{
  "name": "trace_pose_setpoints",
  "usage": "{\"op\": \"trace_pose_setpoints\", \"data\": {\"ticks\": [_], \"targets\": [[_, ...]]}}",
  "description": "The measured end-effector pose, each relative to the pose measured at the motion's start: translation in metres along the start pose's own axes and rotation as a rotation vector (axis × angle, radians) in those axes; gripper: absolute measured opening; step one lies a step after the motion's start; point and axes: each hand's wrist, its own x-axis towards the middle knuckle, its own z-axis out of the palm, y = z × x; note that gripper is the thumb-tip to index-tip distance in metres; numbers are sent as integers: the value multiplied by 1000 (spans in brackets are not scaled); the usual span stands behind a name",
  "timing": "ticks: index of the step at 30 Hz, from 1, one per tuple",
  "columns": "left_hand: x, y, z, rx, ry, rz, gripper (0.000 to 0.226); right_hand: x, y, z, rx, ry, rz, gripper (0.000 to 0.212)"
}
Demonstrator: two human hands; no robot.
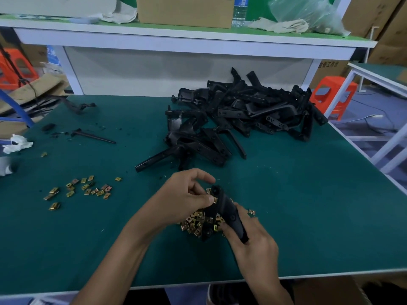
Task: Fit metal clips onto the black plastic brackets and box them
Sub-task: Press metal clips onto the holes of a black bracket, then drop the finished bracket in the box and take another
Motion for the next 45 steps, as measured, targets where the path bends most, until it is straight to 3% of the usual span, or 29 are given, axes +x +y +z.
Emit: {"op": "trace_pose_setpoints", "data": {"ticks": [4,9,12,16,21,24,27,30,37,41,45], "targets": [[5,5,4,39,-22,8,28,2,1,1,53,41,22,57],[2,10,18,43,87,47,23,-1,-1,-5,131,3,80,55],[-4,19,45,-30,80,113,21,-21,1,-20,247,53,188,60],[-12,24,102,-64,-71,168,14,-77,28,-54,337,230,392,57],[-26,17,157,-55,-301,146,21,-160,71,-100,344,464,694,64],[-28,17,170,-43,-352,149,23,-174,110,-154,317,664,804,58],[-25,16,173,-32,-349,151,22,-159,153,-215,326,790,920,97],[-19,12,166,-3,-289,164,21,-130,169,-231,217,730,933,106],[11,-18,96,183,73,104,12,-42,90,-117,338,362,425,48],[27,-44,38,347,317,10,16,-7,39,-65,348,124,215,39],[46,-70,-11,496,529,-11,27,8,23,-36,288,-21,185,34]]}}
